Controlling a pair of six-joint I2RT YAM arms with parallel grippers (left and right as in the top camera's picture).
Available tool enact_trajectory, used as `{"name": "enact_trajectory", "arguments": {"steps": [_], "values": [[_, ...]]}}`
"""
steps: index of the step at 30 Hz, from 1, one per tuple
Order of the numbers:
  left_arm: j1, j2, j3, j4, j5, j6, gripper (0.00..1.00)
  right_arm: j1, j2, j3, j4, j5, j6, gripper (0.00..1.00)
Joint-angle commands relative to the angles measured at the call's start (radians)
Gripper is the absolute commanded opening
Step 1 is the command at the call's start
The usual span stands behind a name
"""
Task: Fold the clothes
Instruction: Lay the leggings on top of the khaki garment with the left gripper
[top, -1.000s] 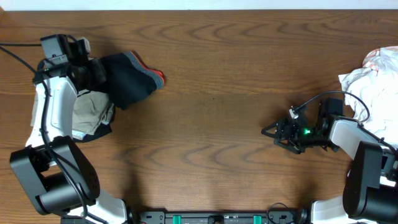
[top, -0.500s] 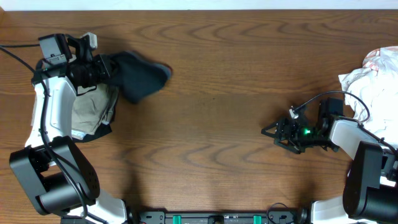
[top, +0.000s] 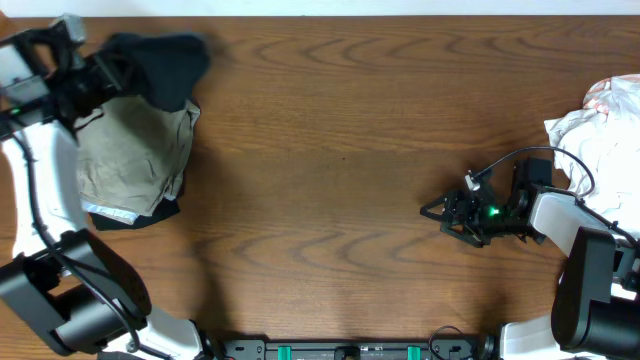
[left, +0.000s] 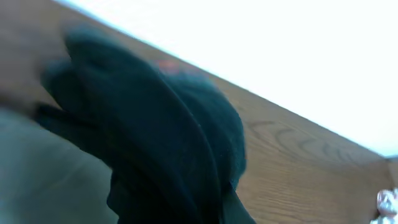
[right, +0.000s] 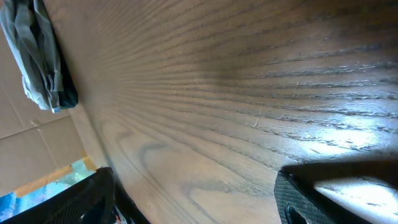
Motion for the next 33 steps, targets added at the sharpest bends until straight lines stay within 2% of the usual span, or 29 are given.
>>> {"name": "enact_trajectory", "arguments": {"steps": [1,3,6,8,11,17,33], "values": [[0.050,-0.024,0.021,-0.116,0.024,-0.020,0.06,-0.008,0.037,-0.025,0.011,0.145,-0.024,0.82],[0.072,-0.024,0.014,-0.235,0.002,-0.019,0.06,-0.008,0.037,-0.025,0.011,0.145,-0.029,0.82],[0.104,-0.024,0.012,-0.420,-0.113,-0.020,0.06,-0.008,0.037,-0.025,0.011,0.145,-0.030,0.83],[0.118,-0.024,0.012,-0.472,-0.183,-0.020,0.06,-0.008,0.037,-0.025,0.011,0.145,-0.031,0.83],[0.137,-0.024,0.012,-0.489,-0.238,-0.020,0.06,-0.008,0.037,-0.025,0.010,0.145,-0.038,0.83],[0.171,-0.024,0.012,-0.470,-0.249,-0.019,0.06,-0.008,0.037,-0.025,0.003,0.145,-0.038,0.83],[0.181,-0.024,0.012,-0.508,-0.659,-0.020,0.07,-0.008,0.037,-0.025,-0.016,0.145,-0.038,0.83]]}}
